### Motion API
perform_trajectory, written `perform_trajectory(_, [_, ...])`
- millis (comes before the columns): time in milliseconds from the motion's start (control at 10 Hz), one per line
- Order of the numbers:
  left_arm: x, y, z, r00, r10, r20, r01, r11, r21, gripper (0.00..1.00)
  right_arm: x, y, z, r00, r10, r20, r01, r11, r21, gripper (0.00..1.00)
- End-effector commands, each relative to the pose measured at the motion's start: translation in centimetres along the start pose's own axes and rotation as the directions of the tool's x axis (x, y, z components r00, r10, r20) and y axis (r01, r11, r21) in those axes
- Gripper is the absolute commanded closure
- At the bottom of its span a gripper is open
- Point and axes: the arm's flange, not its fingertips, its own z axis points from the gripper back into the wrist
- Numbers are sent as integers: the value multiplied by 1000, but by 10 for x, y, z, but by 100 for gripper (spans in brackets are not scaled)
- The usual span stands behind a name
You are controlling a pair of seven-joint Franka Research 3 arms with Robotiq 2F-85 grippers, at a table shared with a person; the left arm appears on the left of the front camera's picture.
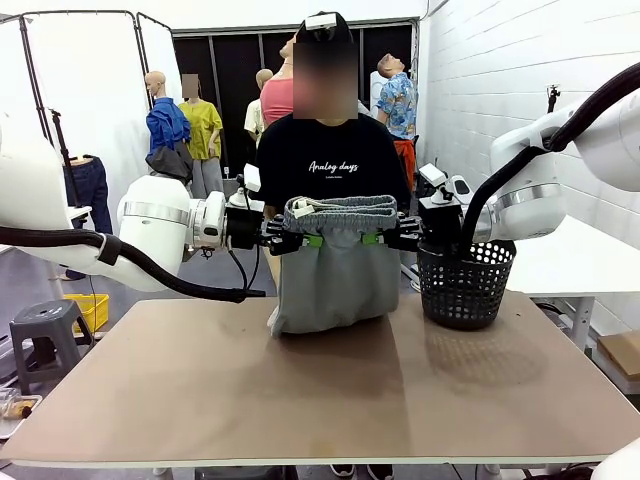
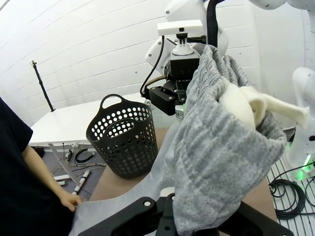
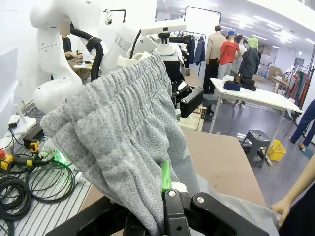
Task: Fold the training pants.
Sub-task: Release the ends of the Training pants and then grab the overlapped ends.
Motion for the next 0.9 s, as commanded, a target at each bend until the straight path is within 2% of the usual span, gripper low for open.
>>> perform_trajectory(0, [1, -4, -1, 1000, -14, 15, 13, 1000, 20, 100, 1, 1, 0, 1000, 13, 11, -13, 1000, 9, 100])
perform_trajectory(800, [1, -4, -1, 1000, -14, 15, 13, 1000, 20, 100, 1, 1, 0, 1000, 13, 11, -13, 1000, 9, 100])
